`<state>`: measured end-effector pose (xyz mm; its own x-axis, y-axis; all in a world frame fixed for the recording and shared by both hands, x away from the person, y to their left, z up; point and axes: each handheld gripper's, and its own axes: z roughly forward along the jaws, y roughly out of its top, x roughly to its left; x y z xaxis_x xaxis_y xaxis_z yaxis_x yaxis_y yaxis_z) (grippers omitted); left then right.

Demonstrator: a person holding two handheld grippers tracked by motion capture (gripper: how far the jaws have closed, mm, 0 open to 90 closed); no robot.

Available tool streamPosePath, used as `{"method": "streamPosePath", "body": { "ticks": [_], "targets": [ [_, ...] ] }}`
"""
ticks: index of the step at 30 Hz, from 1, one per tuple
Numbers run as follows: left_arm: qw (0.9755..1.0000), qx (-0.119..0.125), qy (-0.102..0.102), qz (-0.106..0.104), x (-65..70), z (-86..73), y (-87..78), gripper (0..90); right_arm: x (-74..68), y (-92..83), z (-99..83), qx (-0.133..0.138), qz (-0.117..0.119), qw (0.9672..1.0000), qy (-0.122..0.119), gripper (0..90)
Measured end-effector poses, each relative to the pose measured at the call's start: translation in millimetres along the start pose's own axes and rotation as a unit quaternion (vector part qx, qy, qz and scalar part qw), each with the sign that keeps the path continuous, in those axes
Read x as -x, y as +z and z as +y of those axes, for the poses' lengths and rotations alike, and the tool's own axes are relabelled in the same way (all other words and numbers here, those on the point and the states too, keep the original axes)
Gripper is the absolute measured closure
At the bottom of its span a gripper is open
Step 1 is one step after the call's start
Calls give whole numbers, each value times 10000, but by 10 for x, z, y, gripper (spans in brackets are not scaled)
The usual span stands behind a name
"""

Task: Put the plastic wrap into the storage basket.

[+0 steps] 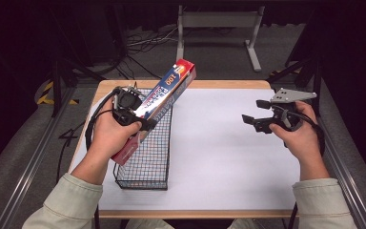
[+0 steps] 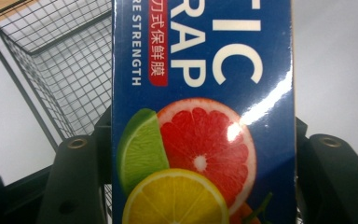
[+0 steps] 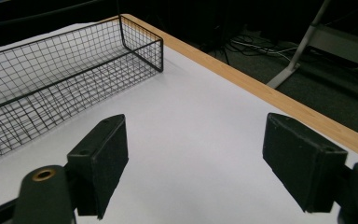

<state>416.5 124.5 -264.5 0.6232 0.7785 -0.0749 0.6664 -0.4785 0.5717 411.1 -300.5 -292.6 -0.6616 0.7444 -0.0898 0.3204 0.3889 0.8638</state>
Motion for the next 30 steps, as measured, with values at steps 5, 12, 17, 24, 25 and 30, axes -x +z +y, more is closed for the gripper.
{"method": "streamPosePath", "body": {
  "ticks": [5, 12, 17, 24, 25, 30],
  "targets": [
    [9992, -94, -308, 226, 0, 31, 31, 399, -22, 25, -90, 143, -120, 9998, 35, 225],
    [9961, -92, -726, 484, -4, 29, 94, 398, -6, 120, -288, -40, -334, 9994, 100, 239],
    [9904, -260, -1208, 612, 4, 41, 167, 398, -11, 142, -372, 10, -317, 9993, 219, 240],
    [9849, -216, -1583, 667, 3, 37, 235, 397, 42, 171, -455, 36, -407, 9988, 287, 239],
    [9840, -178, -1629, 707, 2, 32, 245, 397, 46, 172, -458, 39, -433, 9987, 279, 239],
    [9790, -170, -1874, 785, -19, 5, 317, 397, 53, 191, -476, 21, -457, 9986, 264, 237]
  ]
}}
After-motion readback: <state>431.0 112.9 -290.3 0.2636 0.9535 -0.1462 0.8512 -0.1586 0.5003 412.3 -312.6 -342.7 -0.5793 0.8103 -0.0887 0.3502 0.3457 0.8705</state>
